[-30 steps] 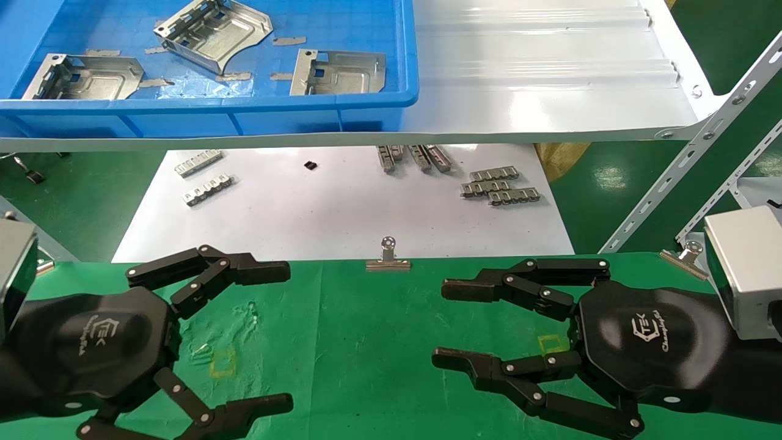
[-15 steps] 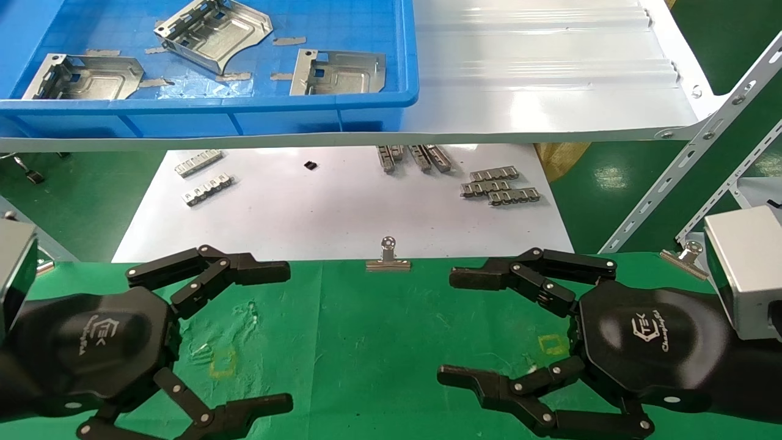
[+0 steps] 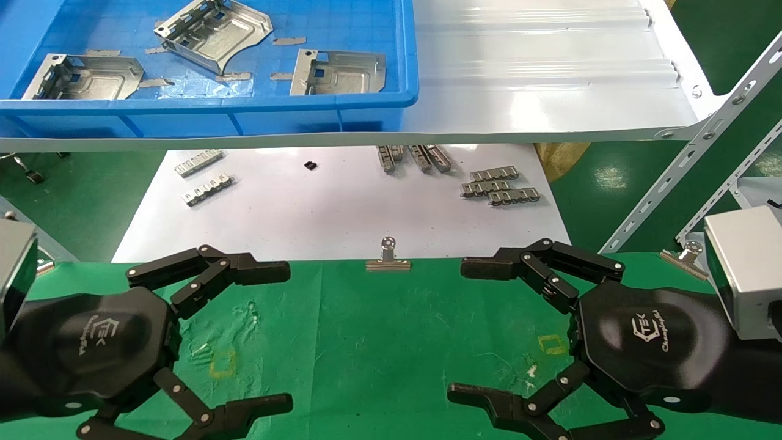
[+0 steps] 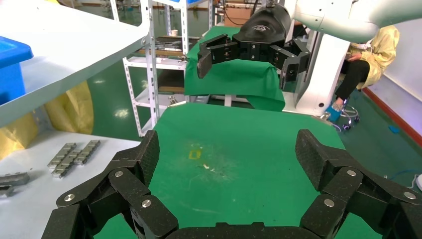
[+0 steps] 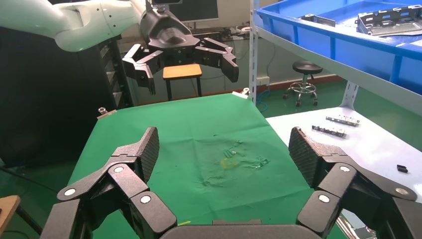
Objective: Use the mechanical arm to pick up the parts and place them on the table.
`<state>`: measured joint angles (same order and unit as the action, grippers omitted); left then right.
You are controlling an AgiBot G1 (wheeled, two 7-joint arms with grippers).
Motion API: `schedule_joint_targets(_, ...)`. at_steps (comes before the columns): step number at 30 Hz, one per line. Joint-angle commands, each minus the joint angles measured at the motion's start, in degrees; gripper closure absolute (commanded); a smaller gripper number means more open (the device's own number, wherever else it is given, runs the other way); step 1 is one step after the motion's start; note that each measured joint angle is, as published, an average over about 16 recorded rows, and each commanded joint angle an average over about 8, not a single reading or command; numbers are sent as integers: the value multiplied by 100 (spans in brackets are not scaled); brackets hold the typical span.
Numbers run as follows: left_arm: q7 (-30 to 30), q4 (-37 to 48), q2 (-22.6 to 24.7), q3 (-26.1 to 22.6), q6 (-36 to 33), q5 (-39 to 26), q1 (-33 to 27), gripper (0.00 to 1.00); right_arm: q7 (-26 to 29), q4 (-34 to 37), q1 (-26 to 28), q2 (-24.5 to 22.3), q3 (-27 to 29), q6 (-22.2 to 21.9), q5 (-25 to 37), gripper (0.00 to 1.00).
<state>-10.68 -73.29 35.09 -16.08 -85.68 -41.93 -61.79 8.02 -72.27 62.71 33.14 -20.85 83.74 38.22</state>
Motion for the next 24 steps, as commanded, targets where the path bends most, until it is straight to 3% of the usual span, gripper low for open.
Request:
schedule_joint_targets(1,0,0,0,0,0,0,0,0,0,0,0,0,0,0,0,0)
schedule_joint_targets(16,0,0,0,0,0,0,0,0,0,0,0,0,0,0,0,2)
schedule_joint_targets(24,0,0,0,0,0,0,0,0,0,0,0,0,0,0,0,100)
